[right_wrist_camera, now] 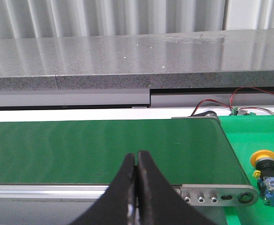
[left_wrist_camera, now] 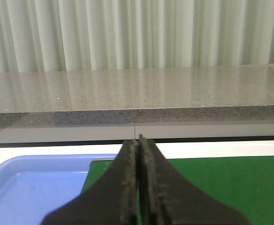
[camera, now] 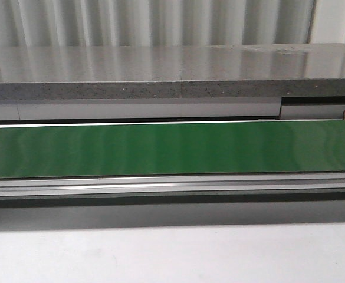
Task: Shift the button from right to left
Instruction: 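Move the right gripper toward the yellow push button on the green pad, then grasp the yellow push button with the right gripper and lift it, then lower the button onto the belt end and open the right gripper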
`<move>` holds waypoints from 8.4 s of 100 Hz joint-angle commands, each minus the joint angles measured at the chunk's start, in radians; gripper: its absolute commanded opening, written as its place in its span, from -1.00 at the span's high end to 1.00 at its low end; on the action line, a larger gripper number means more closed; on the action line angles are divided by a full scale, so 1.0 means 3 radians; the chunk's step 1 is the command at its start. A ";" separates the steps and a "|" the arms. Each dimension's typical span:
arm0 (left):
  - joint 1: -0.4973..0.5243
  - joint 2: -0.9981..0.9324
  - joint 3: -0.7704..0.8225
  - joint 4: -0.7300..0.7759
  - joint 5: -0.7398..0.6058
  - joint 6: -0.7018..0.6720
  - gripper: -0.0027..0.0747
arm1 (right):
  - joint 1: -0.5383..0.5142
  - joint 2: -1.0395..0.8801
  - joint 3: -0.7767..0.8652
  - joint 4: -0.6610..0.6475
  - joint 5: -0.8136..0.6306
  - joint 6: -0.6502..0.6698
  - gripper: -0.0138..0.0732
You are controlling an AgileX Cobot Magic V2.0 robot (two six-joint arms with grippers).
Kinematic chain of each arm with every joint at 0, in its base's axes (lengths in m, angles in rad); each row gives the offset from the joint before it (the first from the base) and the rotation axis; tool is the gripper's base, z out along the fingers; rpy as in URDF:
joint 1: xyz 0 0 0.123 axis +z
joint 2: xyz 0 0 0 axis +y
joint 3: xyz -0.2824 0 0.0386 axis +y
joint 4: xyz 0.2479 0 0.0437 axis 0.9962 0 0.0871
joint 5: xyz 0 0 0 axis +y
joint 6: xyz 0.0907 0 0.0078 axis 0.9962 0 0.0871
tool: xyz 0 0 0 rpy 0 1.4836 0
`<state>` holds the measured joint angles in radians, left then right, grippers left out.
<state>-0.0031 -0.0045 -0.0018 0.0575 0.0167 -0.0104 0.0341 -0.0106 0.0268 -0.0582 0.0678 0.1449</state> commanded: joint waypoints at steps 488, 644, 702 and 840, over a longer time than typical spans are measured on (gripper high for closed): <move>-0.0024 -0.0120 0.0082 -0.0017 -0.0262 -0.0016 0.98 | -0.1789 0.6186 -0.4246 0.0441 0.1639 -0.0952 -0.80; -0.0024 -0.0120 0.0082 -0.0017 -0.0262 -0.0016 0.98 | -0.1059 0.5306 -0.4242 0.0860 0.2478 -0.0946 0.18; -0.0024 -0.0120 0.0082 -0.0017 -0.0262 -0.0016 0.98 | -0.0990 0.5611 -0.4242 0.0860 0.2448 -0.0983 -0.58; -0.0024 -0.0120 0.0082 -0.0017 -0.0262 -0.0016 0.98 | -0.0321 0.1904 -0.2400 0.1104 0.1614 -0.1426 -0.78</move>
<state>-0.0031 -0.0045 -0.0018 0.0557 0.0167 -0.0104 -0.0621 0.6115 -0.7085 0.2689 0.6371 -0.2696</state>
